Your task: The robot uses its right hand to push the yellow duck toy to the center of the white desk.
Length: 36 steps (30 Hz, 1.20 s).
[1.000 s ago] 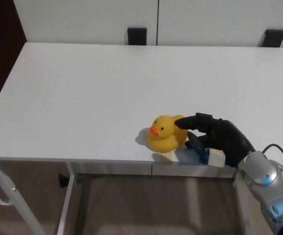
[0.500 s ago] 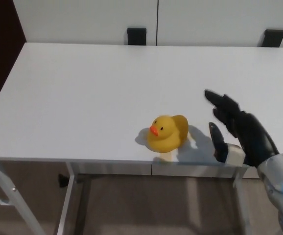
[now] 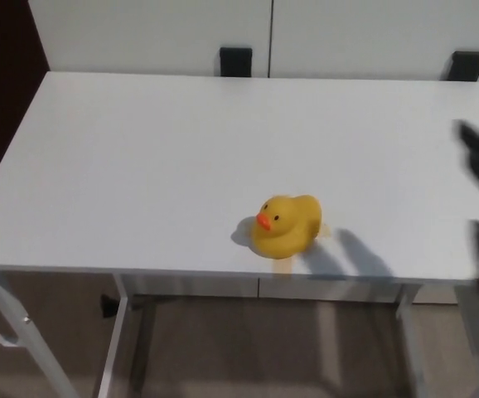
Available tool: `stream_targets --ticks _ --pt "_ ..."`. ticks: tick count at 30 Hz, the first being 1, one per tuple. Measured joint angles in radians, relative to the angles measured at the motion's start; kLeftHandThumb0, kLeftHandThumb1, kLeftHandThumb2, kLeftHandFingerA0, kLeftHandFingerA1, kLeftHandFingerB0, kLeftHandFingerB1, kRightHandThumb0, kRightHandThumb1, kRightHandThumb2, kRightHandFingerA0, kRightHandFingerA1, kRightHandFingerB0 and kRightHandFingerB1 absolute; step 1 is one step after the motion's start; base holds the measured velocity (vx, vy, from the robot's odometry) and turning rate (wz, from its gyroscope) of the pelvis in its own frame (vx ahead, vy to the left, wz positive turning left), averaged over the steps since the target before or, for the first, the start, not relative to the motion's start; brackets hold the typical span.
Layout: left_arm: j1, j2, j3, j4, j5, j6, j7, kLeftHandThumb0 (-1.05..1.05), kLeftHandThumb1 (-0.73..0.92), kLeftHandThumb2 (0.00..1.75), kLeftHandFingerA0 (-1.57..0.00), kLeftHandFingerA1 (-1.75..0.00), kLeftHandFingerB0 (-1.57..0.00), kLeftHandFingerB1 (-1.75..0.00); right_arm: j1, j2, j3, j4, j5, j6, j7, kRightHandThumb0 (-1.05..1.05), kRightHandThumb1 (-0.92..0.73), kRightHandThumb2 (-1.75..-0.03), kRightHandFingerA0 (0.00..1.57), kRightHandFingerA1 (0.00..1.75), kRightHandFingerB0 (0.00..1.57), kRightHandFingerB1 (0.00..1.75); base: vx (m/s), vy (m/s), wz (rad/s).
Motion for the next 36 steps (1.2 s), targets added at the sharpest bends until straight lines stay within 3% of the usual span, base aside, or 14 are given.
stream_targets --ticks 1,3,4,6,8,9,10,11,14,15,18,19,29,36 --pt "0.000 0.000 0.000 0.000 0.000 0.000 0.000 -0.12 0.59 0.84 -0.90 -0.85 -0.92 -0.91 0.004 -0.003 -0.007 0.000 0.002 0.000 0.001 -0.88 -0.74 -1.14 0.09 0.39 0.00 0.29 0.00 0.000 0.00" --pt "0.000 0.000 0.001 0.001 0.000 0.000 0.000 -0.12 0.59 0.84 -0.90 -0.85 -0.92 -0.91 0.055 -0.032 -0.091 0.000 0.025 -0.002 0.010 -0.88 -0.74 -1.14 0.09 0.39 0.00 0.29 0.00 0.000 0.00" --pt "-0.002 -0.001 0.002 0.000 0.000 0.000 0.000 -0.13 0.59 0.83 -0.89 -0.87 -0.93 -0.91 0.077 -0.044 -0.130 0.007 0.035 -0.008 0.014 -0.86 -0.92 -0.69 0.00 0.54 0.00 0.30 0.00 0.000 0.00" --pt "-0.003 -0.001 0.003 0.000 0.000 0.000 0.000 -0.14 0.60 0.87 -0.89 -0.84 -0.95 -0.91 0.133 -0.072 -0.233 0.040 0.055 -0.022 0.019 -0.81 -0.91 -0.67 0.02 0.68 0.00 0.28 0.00 0.000 0.00" --pt "-0.003 0.000 0.005 0.000 0.000 0.000 0.000 -0.14 0.60 0.87 -0.89 -0.84 -0.95 -0.91 0.167 -0.089 -0.305 0.074 0.069 -0.035 0.020 -0.81 -0.91 -0.67 0.02 0.68 0.00 0.28 0.00 0.000 0.00" --pt "-0.003 0.000 0.005 0.000 0.000 0.000 0.000 -0.13 0.60 0.83 -0.88 -0.83 -0.94 -0.91 0.172 -0.092 -0.316 0.081 0.071 -0.036 0.020 -0.81 -0.68 -1.10 0.03 0.62 0.00 0.51 0.00 0.000 0.00" --pt "-0.003 0.000 0.005 0.000 0.000 0.000 0.000 -0.13 0.60 0.83 -0.88 -0.83 -0.94 -0.91 0.193 -0.100 -0.357 0.107 0.078 -0.042 0.020 -0.81 -0.68 -1.10 0.03 0.62 0.00 0.51 0.00 0.000 0.00" --pt "-0.003 0.000 0.005 0.001 0.000 0.000 0.000 -0.13 0.59 0.82 -0.86 -0.81 -0.92 -0.90 0.223 -0.110 -0.423 0.155 0.090 -0.048 0.020 -0.38 -0.50 -1.11 0.05 0.58 0.00 0.53 0.00 0.000 0.00" --pt "-0.003 0.000 0.005 0.002 0.000 0.000 0.000 -0.12 0.58 0.86 -0.91 -0.86 -0.95 -0.92 0.265 -0.122 -0.522 0.245 0.110 -0.055 0.014 -0.74 -0.69 -1.07 0.00 0.62 0.01 0.48 0.00 0.000 0.00" --pt "-0.003 0.000 0.005 0.002 0.000 0.000 0.000 -0.12 0.58 0.89 -0.93 -0.90 -0.98 -0.94 0.265 -0.122 -0.522 0.245 0.110 -0.055 0.014 -0.36 -0.59 -1.14 0.04 0.57 0.00 0.53 0.00 0.000 0.00" --pt "-0.002 0.000 0.005 0.002 0.001 0.000 0.000 -0.12 0.58 0.89 -0.93 -0.90 -0.98 -0.94 0.294 -0.137 -0.632 0.411 0.125 -0.065 -0.011 -0.36 -0.59 -1.14 0.04 0.57 0.00 0.53 0.00 0.000 0.00" --pt "-0.002 0.000 0.005 0.002 0.001 0.000 0.000 -0.10 0.57 0.90 -0.91 -0.87 -0.96 -0.93 0.294 -0.137 -0.632 0.411 0.125 -0.065 -0.011 -0.65 -0.67 -0.96 0.13 0.69 0.06 0.54 0.00 0.000 0.00" --pt "-0.003 0.001 0.007 0.000 0.000 0.000 0.000 -0.10 0.51 1.06 -0.87 -0.88 -0.94 -0.95 0.270 -0.137 -0.647 0.829 0.128 -0.085 -0.051 -0.28 -0.62 -0.58 0.62 0.63 0.28 0.48 0.00 0.000 0.00" --pt "-0.008 0.009 0.022 -0.001 -0.001 0.000 0.000 -0.12 0.56 0.89 -0.89 -0.86 -0.93 -0.92 0.236 -0.143 -0.549 1.049 0.093 -0.146 -0.081 0.06 -0.44 -1.08 0.59 0.72 0.27 0.58 0.00 0.000 0.00"
